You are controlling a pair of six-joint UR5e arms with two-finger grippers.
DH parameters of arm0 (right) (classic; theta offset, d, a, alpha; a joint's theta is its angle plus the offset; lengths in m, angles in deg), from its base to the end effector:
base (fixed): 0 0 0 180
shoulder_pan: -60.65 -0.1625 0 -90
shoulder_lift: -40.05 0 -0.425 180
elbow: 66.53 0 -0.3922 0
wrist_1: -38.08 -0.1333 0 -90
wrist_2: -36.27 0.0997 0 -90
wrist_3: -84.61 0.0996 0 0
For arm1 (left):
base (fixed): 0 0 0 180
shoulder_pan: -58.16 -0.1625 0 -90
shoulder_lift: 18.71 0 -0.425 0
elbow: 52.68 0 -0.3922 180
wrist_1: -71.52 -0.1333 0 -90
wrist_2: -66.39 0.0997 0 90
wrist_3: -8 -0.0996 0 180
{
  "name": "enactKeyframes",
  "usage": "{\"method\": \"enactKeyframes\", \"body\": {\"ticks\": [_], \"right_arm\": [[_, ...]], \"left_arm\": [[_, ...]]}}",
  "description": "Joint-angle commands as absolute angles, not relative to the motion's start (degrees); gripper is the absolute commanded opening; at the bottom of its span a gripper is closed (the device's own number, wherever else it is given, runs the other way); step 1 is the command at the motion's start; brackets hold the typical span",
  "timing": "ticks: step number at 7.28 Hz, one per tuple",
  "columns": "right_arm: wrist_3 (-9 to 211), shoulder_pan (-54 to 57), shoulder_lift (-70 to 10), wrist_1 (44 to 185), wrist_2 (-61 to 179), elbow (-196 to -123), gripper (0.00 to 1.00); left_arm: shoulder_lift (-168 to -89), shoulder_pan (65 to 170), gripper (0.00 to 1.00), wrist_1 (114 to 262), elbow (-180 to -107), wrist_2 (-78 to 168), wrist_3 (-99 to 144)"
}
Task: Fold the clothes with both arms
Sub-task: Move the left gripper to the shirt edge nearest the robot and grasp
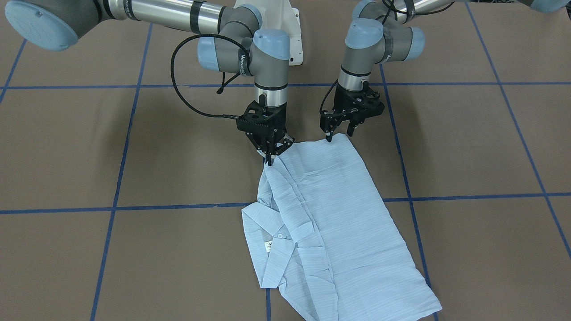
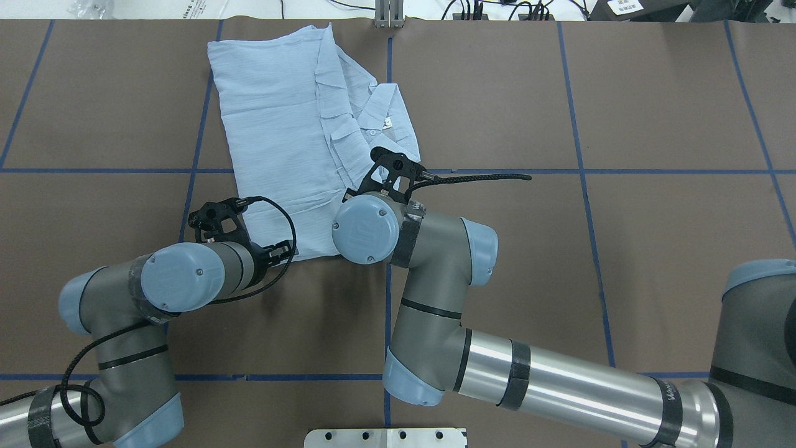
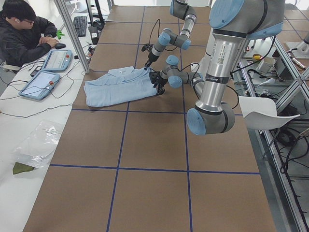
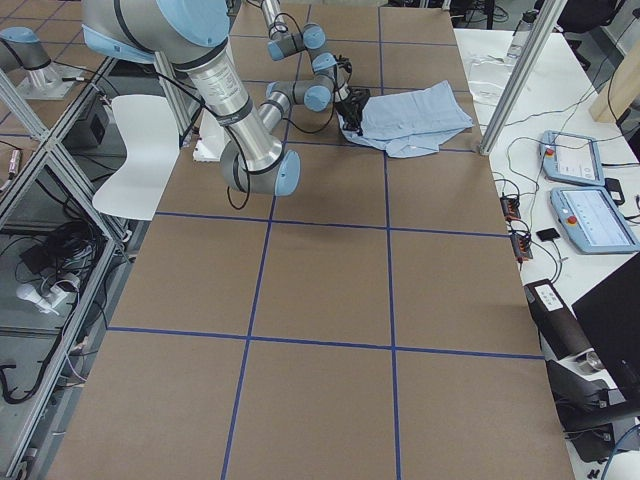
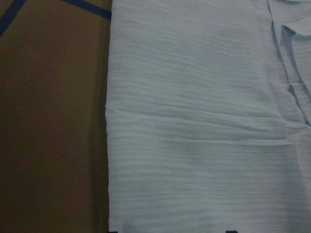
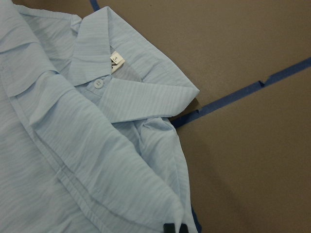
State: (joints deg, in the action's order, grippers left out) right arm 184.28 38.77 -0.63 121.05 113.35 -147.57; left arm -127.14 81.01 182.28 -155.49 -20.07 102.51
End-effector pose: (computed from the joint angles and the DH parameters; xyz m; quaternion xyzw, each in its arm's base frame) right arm -0.6474 -0.4276 0.1779 0.1449 -0.3861 0.2909 0.8633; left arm 0.5074 -0.3652 0.3449 0.0972 0.4281 -0.2256 0.8697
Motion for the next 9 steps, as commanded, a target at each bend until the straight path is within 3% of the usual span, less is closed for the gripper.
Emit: {"method": "enactKeyframes", "body": {"ticks": [1,2,4,7,9], "right_arm": [[184.28,38.77,-0.91,121.05,113.35,-147.57,0.00],[184.28,38.77,-1.00,121.05,113.35,-147.57,0.00],[184.10,38.68,-1.69,121.05,113.35,-148.35,0.00],[183.40,38.94,-16.51,122.10,113.53,-168.68,0.00],[184.01,44.80,-23.03,129.26,111.52,-183.61,0.00]], "left_arm": [[-127.34,81.27,0.14,182.26,-155.60,-20.09,102.65],[-127.35,81.36,0.00,182.35,-155.60,-20.09,102.48],[-127.43,81.54,0.00,182.35,-156.39,-20.01,102.30],[-129.01,81.36,0.00,182.27,-162.60,-20.71,102.30],[-128.84,79.09,0.00,182.18,-168.67,-22.28,102.83]]}}
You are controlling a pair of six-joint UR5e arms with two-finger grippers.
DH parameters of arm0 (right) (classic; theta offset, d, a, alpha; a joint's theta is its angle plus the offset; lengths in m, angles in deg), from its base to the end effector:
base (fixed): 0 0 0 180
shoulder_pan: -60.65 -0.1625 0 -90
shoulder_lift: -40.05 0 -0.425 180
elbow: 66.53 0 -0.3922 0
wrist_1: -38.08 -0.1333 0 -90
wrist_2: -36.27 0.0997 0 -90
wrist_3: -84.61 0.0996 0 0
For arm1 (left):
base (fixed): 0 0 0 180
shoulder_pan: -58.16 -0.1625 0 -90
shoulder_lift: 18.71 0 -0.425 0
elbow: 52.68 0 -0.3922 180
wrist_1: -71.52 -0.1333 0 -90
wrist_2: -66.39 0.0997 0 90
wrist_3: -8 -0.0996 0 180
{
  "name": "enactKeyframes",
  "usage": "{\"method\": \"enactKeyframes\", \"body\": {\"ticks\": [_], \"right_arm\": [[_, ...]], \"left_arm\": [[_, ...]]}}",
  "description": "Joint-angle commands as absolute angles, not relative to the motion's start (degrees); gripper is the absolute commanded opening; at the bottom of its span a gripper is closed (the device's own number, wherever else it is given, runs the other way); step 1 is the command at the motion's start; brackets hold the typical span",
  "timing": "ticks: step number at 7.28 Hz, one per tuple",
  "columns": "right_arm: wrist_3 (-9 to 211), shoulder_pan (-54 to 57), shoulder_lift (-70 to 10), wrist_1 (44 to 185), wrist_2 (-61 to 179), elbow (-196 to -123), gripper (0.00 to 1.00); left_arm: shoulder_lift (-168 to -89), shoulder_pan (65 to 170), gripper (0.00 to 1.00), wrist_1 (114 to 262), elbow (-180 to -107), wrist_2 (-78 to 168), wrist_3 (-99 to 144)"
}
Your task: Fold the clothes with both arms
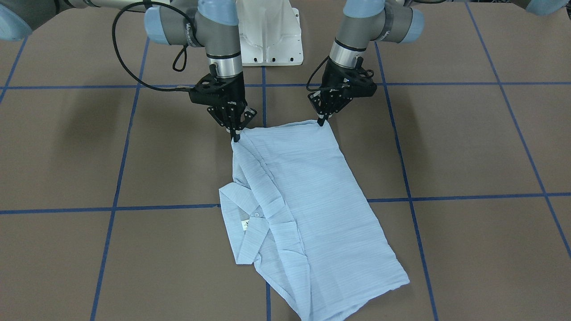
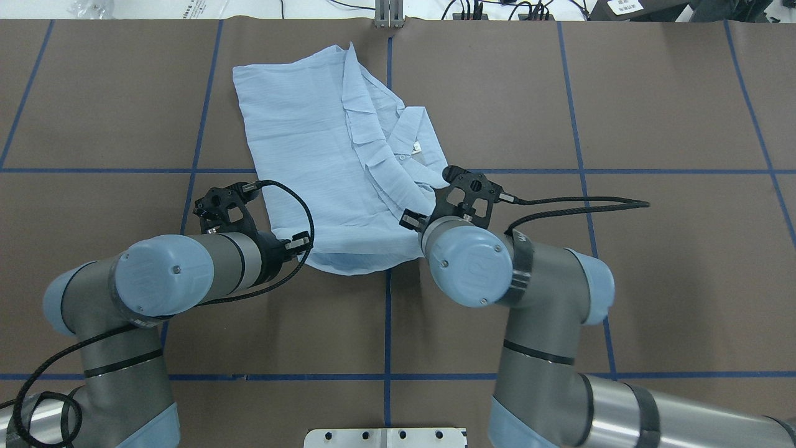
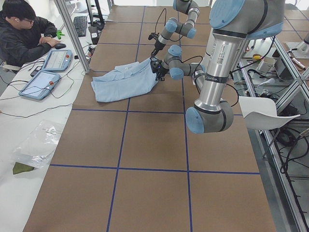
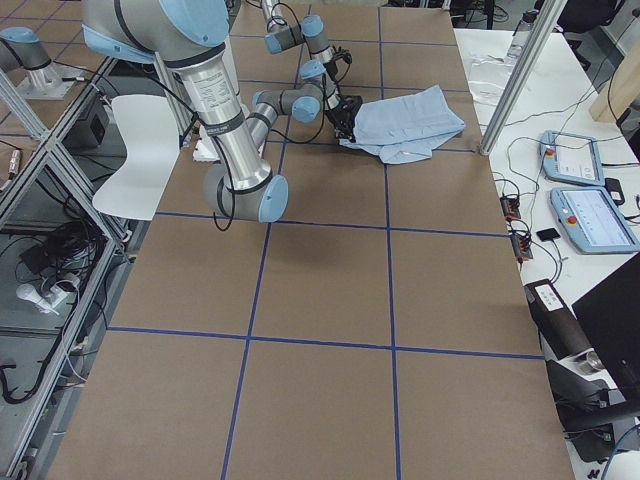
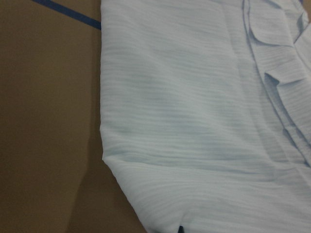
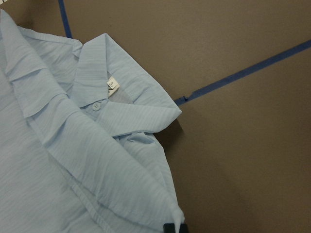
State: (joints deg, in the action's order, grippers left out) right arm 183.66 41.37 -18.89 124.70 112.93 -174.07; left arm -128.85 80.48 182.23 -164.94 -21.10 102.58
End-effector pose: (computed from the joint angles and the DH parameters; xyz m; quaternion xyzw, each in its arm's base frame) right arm -0.5302 -0.3510 0.2135 0.1428 -0.4242 0.2678 0.8532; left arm 0.4748 -0.3437 0.2531 0.0991 0.5141 -0.2093 0.8259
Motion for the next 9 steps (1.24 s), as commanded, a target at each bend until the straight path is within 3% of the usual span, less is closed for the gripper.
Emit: {"method": "enactKeyframes", "body": {"ticks": [1,3,5,9], "right_arm": [[184.80,48.92,-23.93,135.05,109.85,-189.78,0.00],[187.44,55.18,-23.85,144.21,107.38,-198.59,0.00],[187.44,55.73,-23.06,147.77,107.29,-199.79,0.00],[182.89,44.69,-16.82,140.34,107.20,-183.82,0.00]], "left_arm": [[-128.67,76.29,0.00,182.09,-172.35,-22.47,102.92],[-126.48,69.09,0.00,181.30,-181.92,-22.47,103.18],[-127.25,68.44,0.00,173.94,-186.62,-23.25,103.10],[-129.10,83.25,0.00,173.74,-173.81,-23.17,94.42]]}}
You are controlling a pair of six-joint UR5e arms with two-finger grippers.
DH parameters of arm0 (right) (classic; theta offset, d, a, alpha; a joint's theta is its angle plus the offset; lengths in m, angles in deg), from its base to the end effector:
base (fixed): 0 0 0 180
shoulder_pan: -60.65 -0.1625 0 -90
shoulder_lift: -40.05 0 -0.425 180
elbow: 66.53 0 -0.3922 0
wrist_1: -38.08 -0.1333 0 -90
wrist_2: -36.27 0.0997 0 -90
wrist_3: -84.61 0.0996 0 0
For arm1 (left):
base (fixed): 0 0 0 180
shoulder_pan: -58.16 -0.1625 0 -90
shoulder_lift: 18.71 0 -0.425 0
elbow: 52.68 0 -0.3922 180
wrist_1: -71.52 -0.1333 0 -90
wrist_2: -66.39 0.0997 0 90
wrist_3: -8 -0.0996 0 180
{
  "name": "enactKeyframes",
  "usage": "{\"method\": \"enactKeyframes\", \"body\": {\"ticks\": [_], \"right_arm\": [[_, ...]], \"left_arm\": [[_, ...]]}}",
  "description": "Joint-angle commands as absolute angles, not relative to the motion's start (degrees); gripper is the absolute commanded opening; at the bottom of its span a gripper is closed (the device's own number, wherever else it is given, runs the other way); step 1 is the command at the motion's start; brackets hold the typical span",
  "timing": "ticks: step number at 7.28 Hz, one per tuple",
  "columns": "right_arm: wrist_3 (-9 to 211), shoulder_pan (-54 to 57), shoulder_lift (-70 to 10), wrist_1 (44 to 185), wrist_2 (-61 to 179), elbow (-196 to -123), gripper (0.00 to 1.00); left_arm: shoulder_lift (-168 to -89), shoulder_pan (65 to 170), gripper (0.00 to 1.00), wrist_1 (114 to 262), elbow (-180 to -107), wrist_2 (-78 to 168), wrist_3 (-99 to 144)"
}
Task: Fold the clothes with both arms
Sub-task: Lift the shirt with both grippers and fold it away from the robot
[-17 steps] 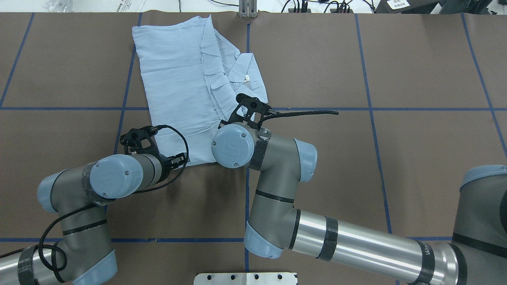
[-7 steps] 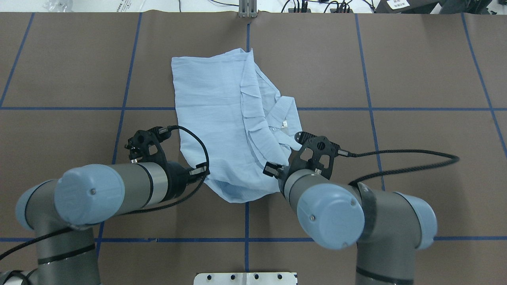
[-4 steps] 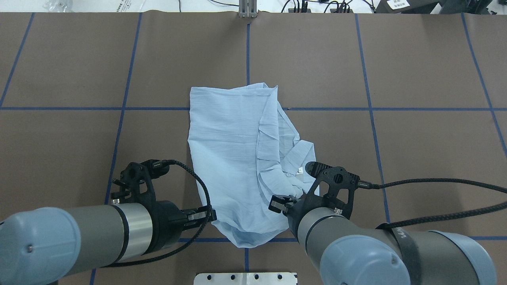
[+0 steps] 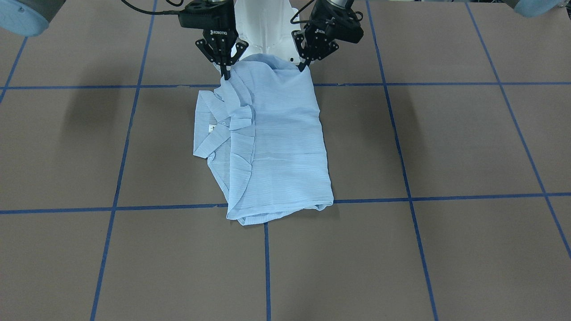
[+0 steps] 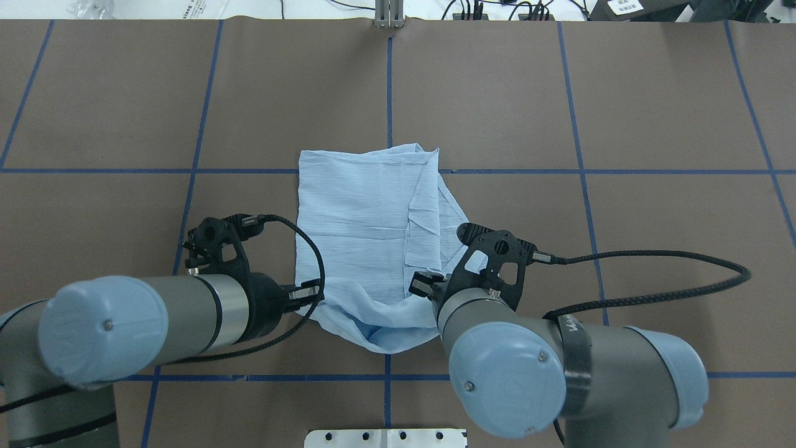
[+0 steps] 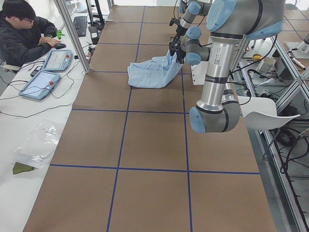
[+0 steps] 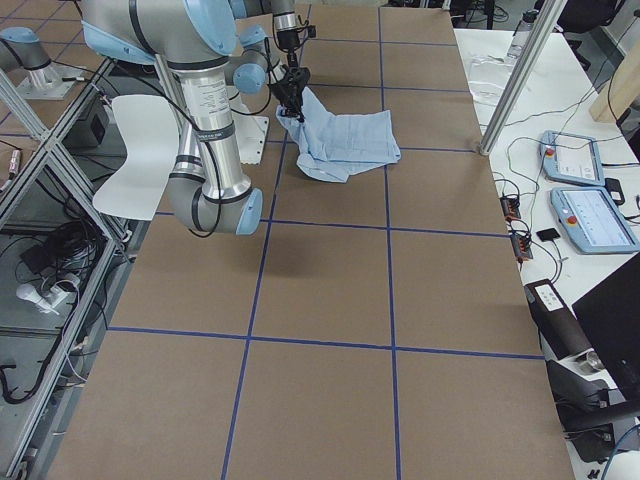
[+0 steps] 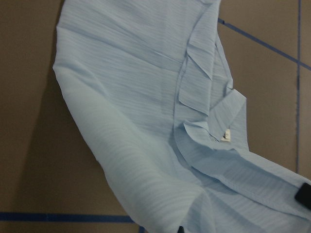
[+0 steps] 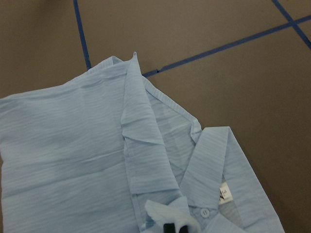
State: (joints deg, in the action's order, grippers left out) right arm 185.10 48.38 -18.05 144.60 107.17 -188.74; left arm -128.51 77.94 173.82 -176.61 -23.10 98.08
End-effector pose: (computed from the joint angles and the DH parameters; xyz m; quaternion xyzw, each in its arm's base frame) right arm -0.4851 -0.2753 0.1603 0.1580 -0.3955 0.2437 0.8714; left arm 0.4321 -0.2980 0.1955 0.0969 0.5362 -0.1470 0.8255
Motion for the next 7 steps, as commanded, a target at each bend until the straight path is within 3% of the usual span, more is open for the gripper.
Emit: {"method": "enactKeyframes", "body": {"ticks": [1,5,7], "right_arm": [[181.04,42.05,-16.21,136.38,107.29,-181.08,0.00],[176.81,36.23,-9.09,133.98,107.46,-169.04,0.00],[174.19,34.03,-7.68,122.78,107.72,-157.13,0.00]], "left_arm": [[-130.93,86.78,0.00,173.65,-172.40,-23.26,92.48],[-141.82,91.99,0.00,174.70,-157.59,-22.91,88.97],[-142.90,93.40,0.00,180.12,-148.71,-22.73,84.83]]}}
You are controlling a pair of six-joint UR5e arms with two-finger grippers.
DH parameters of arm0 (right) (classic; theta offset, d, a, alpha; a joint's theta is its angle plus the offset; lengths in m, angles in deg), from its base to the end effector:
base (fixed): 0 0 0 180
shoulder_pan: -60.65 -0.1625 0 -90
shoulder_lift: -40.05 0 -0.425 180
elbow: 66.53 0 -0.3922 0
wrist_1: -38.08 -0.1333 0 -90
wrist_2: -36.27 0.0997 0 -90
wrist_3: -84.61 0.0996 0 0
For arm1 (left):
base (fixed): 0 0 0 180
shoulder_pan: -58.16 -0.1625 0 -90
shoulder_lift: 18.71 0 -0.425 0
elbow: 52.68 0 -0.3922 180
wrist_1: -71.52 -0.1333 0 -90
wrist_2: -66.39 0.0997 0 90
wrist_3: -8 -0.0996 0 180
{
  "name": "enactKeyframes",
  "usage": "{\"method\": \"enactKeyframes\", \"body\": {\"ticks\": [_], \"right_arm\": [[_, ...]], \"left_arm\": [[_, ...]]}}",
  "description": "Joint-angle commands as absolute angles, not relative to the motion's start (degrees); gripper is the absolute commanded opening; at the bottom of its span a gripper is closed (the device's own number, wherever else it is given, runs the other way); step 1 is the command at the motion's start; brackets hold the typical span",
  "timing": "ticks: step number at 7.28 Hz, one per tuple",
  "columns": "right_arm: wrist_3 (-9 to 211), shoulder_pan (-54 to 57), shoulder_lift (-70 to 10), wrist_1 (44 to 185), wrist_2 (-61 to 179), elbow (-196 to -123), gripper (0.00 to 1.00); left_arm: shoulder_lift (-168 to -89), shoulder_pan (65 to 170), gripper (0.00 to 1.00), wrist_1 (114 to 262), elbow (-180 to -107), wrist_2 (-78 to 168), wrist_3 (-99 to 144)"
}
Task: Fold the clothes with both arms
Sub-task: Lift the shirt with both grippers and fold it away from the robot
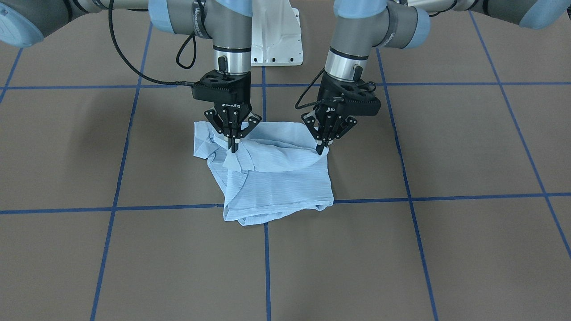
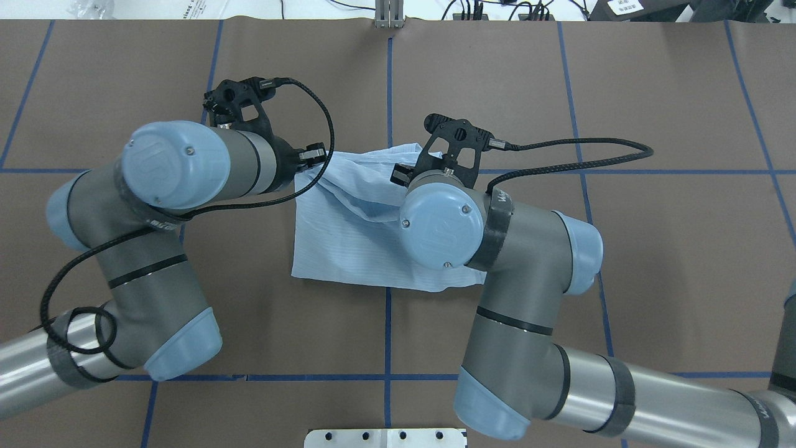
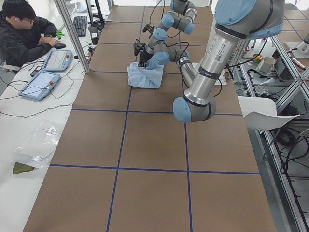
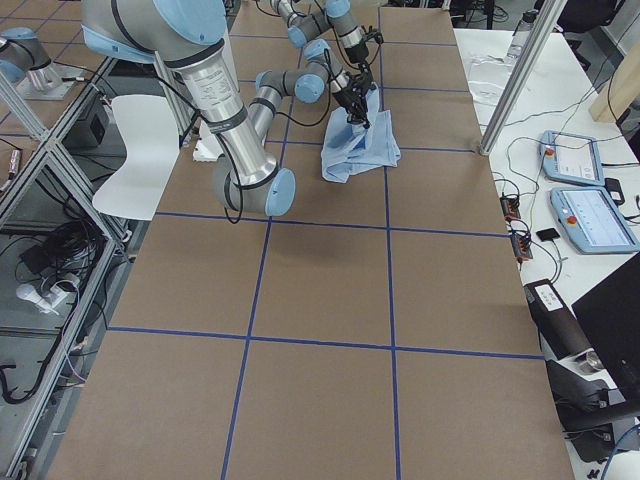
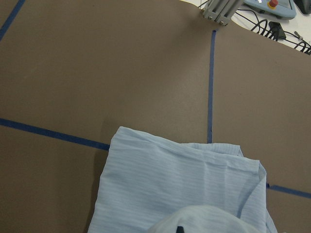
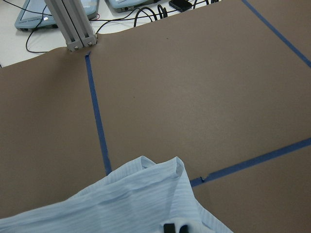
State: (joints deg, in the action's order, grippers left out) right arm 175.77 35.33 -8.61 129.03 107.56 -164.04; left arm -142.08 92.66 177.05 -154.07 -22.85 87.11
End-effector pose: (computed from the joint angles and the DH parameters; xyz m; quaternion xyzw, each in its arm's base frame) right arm -0.5401 -0.4383 0.1755 0.2291 -0.3606 0.2708 0.8627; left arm 0.4579 -0.4781 0.2040 0.1990 0.4611 -0.1802 0.8458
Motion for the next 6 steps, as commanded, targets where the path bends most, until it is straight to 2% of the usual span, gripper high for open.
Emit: {"method": "enactKeyframes", "body": {"ticks": [1,3,6], "right_arm": [[173.39,33.59,-7.33,118.11,107.90,-151.93,0.00],[172.06,33.14,-7.33,114.90,108.61,-148.28,0.00],[171.97,32.18,-6.98,114.81,109.83,-148.18,0.00]], "left_arm": [[-143.86,93.49,0.00,185.29,-143.44,-22.56,83.60],[-148.94,93.41,0.00,189.99,-132.36,-20.62,82.53],[-149.06,93.84,0.00,194.66,-128.27,-20.62,81.40]]}}
